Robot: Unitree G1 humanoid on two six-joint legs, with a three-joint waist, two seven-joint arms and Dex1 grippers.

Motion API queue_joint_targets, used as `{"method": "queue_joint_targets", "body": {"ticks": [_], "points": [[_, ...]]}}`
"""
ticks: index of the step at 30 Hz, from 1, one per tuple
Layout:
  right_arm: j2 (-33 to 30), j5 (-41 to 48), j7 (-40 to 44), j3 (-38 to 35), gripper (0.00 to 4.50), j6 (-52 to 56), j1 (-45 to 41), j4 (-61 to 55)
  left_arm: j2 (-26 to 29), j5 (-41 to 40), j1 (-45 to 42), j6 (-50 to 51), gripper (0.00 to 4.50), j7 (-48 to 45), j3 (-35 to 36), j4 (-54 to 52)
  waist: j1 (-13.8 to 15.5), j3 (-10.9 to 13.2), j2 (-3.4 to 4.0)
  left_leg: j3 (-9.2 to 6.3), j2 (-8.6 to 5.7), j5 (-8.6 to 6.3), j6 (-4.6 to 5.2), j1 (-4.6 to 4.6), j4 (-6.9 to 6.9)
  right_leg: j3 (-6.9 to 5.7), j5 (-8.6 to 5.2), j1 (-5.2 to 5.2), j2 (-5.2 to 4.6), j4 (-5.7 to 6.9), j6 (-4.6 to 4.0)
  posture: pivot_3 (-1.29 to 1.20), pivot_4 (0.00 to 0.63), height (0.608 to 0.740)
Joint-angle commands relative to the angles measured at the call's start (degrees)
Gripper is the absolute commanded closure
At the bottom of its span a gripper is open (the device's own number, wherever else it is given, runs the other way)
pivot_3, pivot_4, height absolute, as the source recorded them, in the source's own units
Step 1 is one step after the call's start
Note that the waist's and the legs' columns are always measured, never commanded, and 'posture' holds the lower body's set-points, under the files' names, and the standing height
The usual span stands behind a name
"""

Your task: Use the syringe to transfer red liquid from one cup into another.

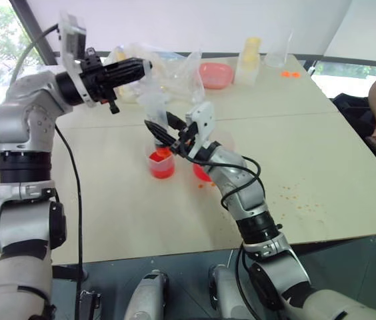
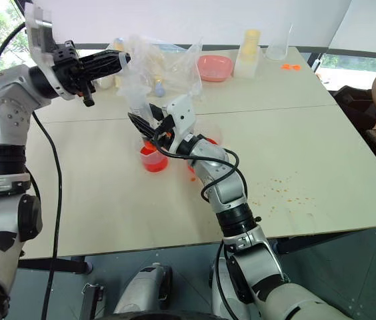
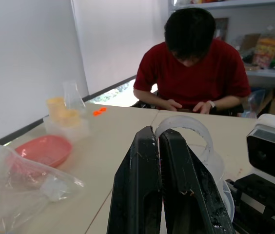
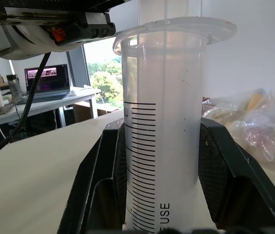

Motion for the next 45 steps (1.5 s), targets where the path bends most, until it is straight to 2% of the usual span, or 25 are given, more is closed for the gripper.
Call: {"method": "queue_joint_targets", "body": {"ticks": [1,7,13,26,31,34,36,38,42,45], "points": [[2.86,0.00,1.01,2.34,3.07,-2.69,-3.00,-2.59,-0.47,-2.40,0.43,2.79,4.48,-0.34,-0.12,-4.67,0.01,0.00,0.00,-0.01,0.00,0.00,0.00,0.00,0.00,0.00,0.00,0.00,0.00,0.00,0.00,0.00,0.150,0.740],[3.01,-0.59,0.46,1.16,3.07,-3.79,-4.28,-1.63,-1.07,-3.64,5.90,6.93,4.48,0.03,-0.29,-9.56,0.01,0.00,0.00,0.00,0.00,0.00,0.00,0.01,0.01,0.01,0.00,0.01,0.00,0.00,0.00,0.00,0.150,0.740],[1.17,0.10,1.54,-0.40,3.07,-1.98,-5.94,-3.77,-0.74,-0.21,10.44,4.54,4.48,0.24,-2.28,-8.81,0.07,0.00,0.00,0.00,0.01,0.00,0.00,0.01,0.01,0.01,0.00,0.00,0.00,0.00,0.00,0.00,0.150,0.740],[-0.18,0.99,0.05,-2.63,3.07,-1.70,-9.55,-6.13,-3.12,1.27,12.62,3.64,4.48,0.53,-4.26,-9.66,0.06,0.00,0.00,0.01,0.00,0.00,0.00,0.01,0.00,0.01,0.00,0.00,0.00,-0.01,0.00,0.00,0.150,0.740],[-0.13,1.00,-0.13,-2.66,3.07,-1.77,-9.58,-6.19,-2.87,-0.33,11.68,5.23,4.48,0.90,-2.35,-9.53,0.06,0.00,0.00,0.00,0.00,0.00,0.00,0.01,0.00,0.01,0.00,0.00,0.00,-0.01,-0.01,0.00,0.150,0.740],[-0.10,0.99,-0.20,-2.56,3.07,-1.76,-9.34,-6.36,-2.09,-2.51,10.00,6.95,3.53,1.95,0.39,-8.76,0.05,0.00,0.00,0.00,0.01,0.00,0.00,0.01,0.00,0.01,0.00,0.00,0.00,0.00,-0.01,0.00,0.150,0.740],[-0.07,0.98,-0.25,-2.51,3.07,-1.74,-9.26,-6.38,-1.10,-3.28,9.21,7.02,2.62,2.68,2.18,-7.87,0.05,0.00,0.00,0.00,0.01,0.00,0.00,0.00,0.00,0.01,0.00,0.00,0.00,0.00,-0.01,0.00,0.150,0.740],[-0.03,0.94,-0.27,-2.52,3.07,-1.66,-9.25,-6.41,-0.49,-3.33,8.93,6.62,1.97,3.25,2.99,-7.33,0.05,0.00,0.00,-0.01,0.02,0.00,0.00,0.00,0.00,0.01,0.00,-0.01,0.00,-0.01,-0.01,0.00,0.150,0.740],[0.10,1.24,-0.16,-2.37,3.07,-0.85,-8.92,-7.04,3.76,-4.82,8.88,7.90,0.45,4.95,7.45,-6.30,-0.15,0.00,0.00,0.01,0.02,0.00,0.00,0.01,-0.04,0.03,0.01,-0.06,0.01,0.01,-0.01,0.00,0.150,0.740],[0.78,3.06,-1.03,-3.58,3.07,1.33,-8.83,-7.07,5.03,-7.83,9.34,10.35,0.45,6.91,10.49,-7.51,-0.03,0.00,0.00,0.01,0.03,0.00,0.00,-0.01,-0.05,0.05,0.01,-0.11,0.03,0.04,-0.02,0.00,0.150,0.740]]}}
